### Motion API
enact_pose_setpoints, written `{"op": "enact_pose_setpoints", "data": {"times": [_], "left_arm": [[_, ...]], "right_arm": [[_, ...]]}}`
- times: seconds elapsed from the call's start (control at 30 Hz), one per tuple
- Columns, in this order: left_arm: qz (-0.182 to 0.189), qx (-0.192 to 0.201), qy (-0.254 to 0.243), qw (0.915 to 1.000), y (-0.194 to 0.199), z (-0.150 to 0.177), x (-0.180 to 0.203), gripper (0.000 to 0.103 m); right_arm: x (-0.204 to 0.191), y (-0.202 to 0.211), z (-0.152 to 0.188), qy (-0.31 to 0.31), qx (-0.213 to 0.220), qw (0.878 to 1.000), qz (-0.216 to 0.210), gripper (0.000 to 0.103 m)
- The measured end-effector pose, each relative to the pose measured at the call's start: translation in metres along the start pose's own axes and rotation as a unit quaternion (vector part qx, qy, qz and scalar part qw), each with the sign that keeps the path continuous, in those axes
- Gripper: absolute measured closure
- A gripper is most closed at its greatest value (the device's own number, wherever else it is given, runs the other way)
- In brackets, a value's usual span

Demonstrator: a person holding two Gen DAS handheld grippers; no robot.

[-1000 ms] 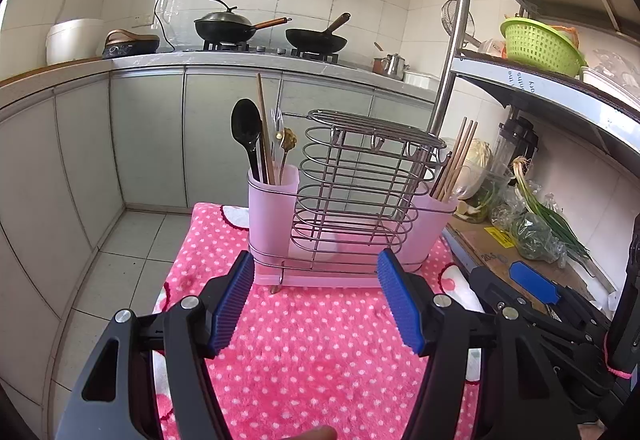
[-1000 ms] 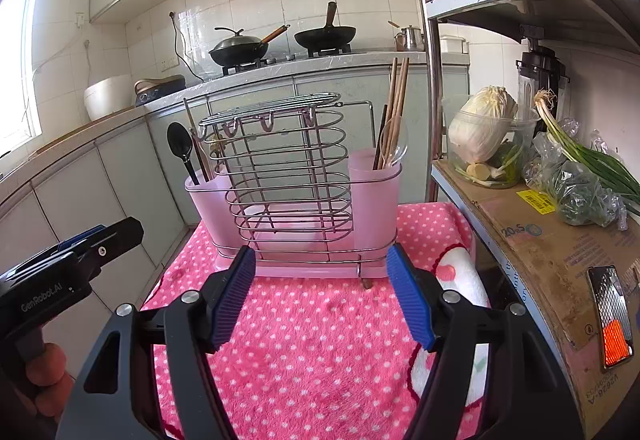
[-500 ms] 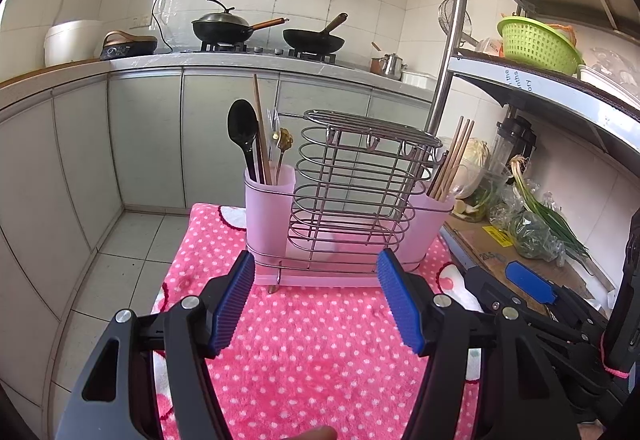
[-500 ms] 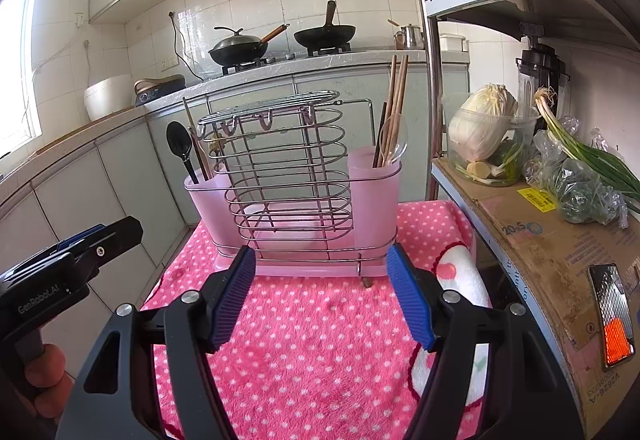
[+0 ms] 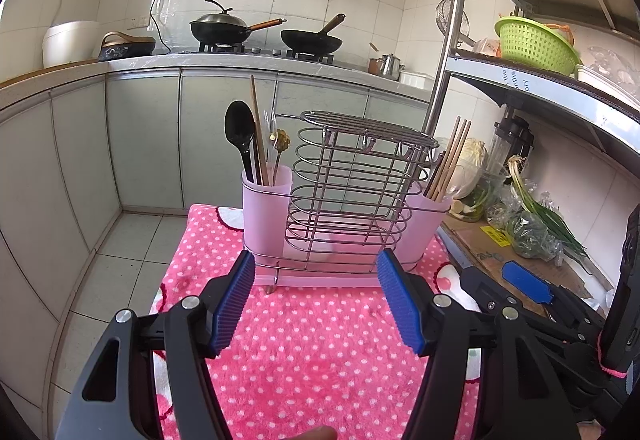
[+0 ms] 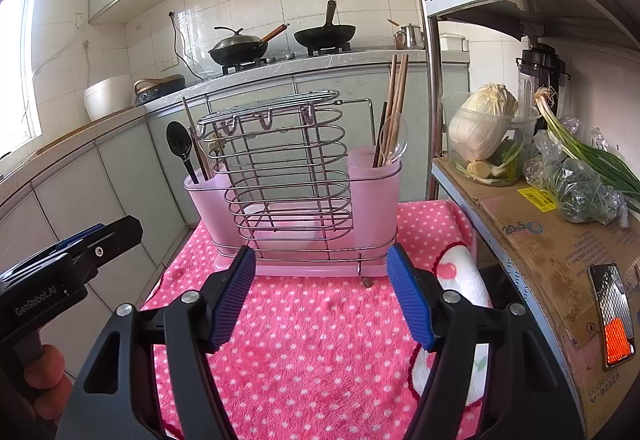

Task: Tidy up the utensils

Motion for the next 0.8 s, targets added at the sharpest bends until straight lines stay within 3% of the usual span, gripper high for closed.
{"op": "enact_pose_setpoints", "data": {"times": [0.8], "left_arm": [[0.005, 0.0, -0.004, 1.0, 0.0002, 0.0005, -0.0014, 0.04]], "right_arm": [[-0.0011, -0.0012, 0.0014, 0.0, -0.001, 1.0, 0.0, 0.034]]}}
Point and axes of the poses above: each gripper's, at about its wrist camera, not at the fingertips, and y roughly against the way its jaws point, x to its right, z to its underside, the point moved 7 cm from there along -y, roughly the way its jaws point, and after that the axes turned 6 degrees about -y, right-handed, at the moved point
